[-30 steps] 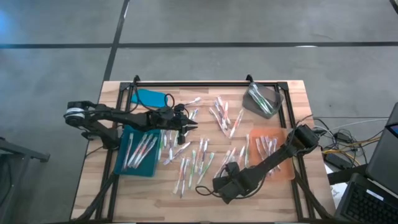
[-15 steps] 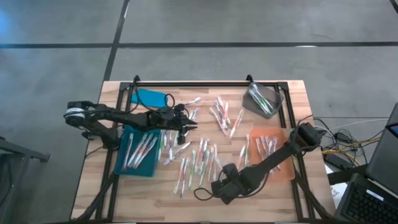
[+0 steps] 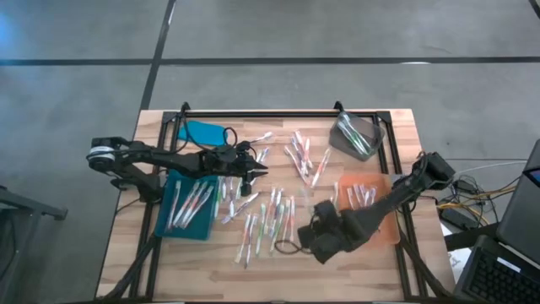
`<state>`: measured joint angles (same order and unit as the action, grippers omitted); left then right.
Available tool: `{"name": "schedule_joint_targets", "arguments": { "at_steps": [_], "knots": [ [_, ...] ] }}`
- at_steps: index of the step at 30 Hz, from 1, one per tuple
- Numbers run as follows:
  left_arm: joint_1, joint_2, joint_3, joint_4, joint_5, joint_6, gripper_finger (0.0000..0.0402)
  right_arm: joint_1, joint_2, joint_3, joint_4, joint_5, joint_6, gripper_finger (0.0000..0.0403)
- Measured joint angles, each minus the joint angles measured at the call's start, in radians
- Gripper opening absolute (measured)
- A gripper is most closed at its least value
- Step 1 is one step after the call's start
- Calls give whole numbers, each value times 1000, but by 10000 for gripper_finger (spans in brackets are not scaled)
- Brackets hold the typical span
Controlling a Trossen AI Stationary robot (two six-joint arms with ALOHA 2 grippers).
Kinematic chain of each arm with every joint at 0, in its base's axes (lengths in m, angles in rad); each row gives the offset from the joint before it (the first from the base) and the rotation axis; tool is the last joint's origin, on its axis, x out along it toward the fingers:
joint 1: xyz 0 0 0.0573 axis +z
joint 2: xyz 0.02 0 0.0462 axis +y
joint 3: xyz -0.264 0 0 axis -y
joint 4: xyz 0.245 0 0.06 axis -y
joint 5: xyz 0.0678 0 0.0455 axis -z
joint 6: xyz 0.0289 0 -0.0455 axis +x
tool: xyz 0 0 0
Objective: Pick & Place Toothbrushes
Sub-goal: Put the green toothbrush into the black bin
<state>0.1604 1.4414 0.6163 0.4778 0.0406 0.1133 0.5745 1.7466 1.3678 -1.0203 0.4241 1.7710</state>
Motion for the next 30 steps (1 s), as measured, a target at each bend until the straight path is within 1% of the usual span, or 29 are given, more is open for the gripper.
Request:
{"name": "schedule_joint_targets", "arguments": {
  "at_steps": [2, 11, 23, 30],
  "knots": [
    [0, 0, 0, 0, 0, -10, 74, -21, -25, 0, -61, 30, -25, 22],
    [0, 0, 0, -1, 0, -21, 74, -144, -102, 0, -256, 51, -229, 22],
    [0, 0, 0, -8, 0, -21, 74, -285, -192, -1, -535, 51, -337, 22],
    [0, 0, 0, -8, 0, -21, 74, -373, -259, -42, -550, 52, -475, 22]
  ]
}}
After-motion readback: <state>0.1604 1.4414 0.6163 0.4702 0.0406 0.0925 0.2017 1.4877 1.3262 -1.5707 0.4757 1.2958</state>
